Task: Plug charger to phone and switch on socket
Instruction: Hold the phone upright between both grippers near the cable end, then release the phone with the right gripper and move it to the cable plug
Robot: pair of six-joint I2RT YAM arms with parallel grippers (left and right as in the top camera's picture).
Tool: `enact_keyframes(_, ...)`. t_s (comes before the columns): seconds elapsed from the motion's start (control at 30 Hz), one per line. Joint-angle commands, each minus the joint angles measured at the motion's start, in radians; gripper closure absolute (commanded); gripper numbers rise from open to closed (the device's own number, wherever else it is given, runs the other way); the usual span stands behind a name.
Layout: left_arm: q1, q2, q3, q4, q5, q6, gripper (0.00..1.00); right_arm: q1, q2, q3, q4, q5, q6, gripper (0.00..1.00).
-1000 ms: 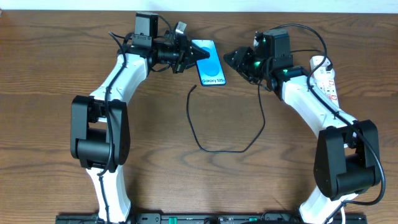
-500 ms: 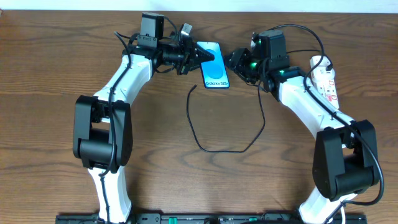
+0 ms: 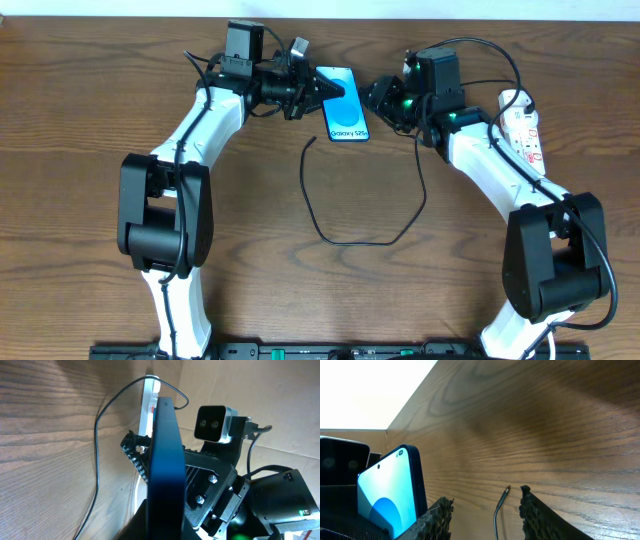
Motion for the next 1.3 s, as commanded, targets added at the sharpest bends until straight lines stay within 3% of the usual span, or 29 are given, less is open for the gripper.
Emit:
enact_keyframes(0.0, -0.043, -0.021, 0.003, 0.003, 0.011, 0.005, 0.92, 0.037, -0.005, 0.013, 0.013, -0.080, -0.002, 0.56)
enact_keyframes(0.6, -0.047, -0.021, 0.003, 0.003, 0.011, 0.004, 0.87, 0.043, -0.005, 0.013, 0.021, -0.084, 0.006, 0.56)
enact_keyframes(0.8, -0.047, -0.021, 0.003, 0.003, 0.011, 0.004, 0.92, 0.054, -0.005, 0.013, 0.021, -0.083, 0.005, 0.56)
enact_keyframes(1.27, 0.054, -0.021, 0.003, 0.003, -0.059, 0.006, 0.93, 0.055, -0.005, 0.013, -0.006, -0.063, -0.051, 0.48)
